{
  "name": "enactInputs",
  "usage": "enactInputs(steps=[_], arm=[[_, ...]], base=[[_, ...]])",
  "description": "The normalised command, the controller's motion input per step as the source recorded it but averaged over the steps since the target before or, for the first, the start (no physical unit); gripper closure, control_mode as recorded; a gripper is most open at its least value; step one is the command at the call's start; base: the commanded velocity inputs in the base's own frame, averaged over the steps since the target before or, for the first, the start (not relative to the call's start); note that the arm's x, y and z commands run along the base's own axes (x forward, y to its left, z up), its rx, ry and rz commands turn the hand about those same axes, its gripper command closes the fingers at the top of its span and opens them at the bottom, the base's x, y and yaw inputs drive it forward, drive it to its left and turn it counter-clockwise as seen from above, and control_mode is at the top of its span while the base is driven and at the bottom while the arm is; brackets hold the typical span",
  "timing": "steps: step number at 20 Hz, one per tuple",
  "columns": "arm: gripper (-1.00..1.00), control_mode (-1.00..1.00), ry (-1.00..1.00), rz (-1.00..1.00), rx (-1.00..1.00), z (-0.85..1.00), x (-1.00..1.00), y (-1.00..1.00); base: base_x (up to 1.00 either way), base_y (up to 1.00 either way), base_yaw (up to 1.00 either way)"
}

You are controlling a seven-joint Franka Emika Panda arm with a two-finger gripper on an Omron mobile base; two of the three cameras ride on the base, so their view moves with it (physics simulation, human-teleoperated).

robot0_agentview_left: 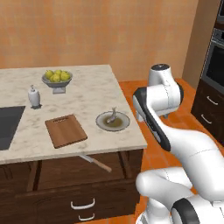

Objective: Pick up the knife from the drawer and place it on the cutting board. Then place the meat from the plate to the cutting board.

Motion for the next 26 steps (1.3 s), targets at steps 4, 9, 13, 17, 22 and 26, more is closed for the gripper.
enactInputs(steps=[4, 9, 13, 17, 22, 26], arm=[[-1.0, 1.0, 0.0, 0.0, 0.0, 0.0, 0.0, 0.0], [-1.0, 1.0, 0.0, 0.0, 0.0, 0.0, 0.0, 0.0], [-1.0, 1.0, 0.0, 0.0, 0.0, 0.0, 0.0, 0.0], [-1.0, 1.0, 0.0, 0.0, 0.0, 0.0, 0.0, 0.0], [-1.0, 1.0, 0.0, 0.0, 0.0, 0.0, 0.0, 0.0], [-1.0, 1.0, 0.0, 0.0, 0.0, 0.0, 0.0, 0.0]], base=[[-0.19, -1.0, 0.28], [-0.3, -0.74, 0.6], [-0.12, -0.22, 0.8], [0.0, -0.08, 0.84], [0.16, -0.25, 0.74], [0.27, -0.38, 0.66]])
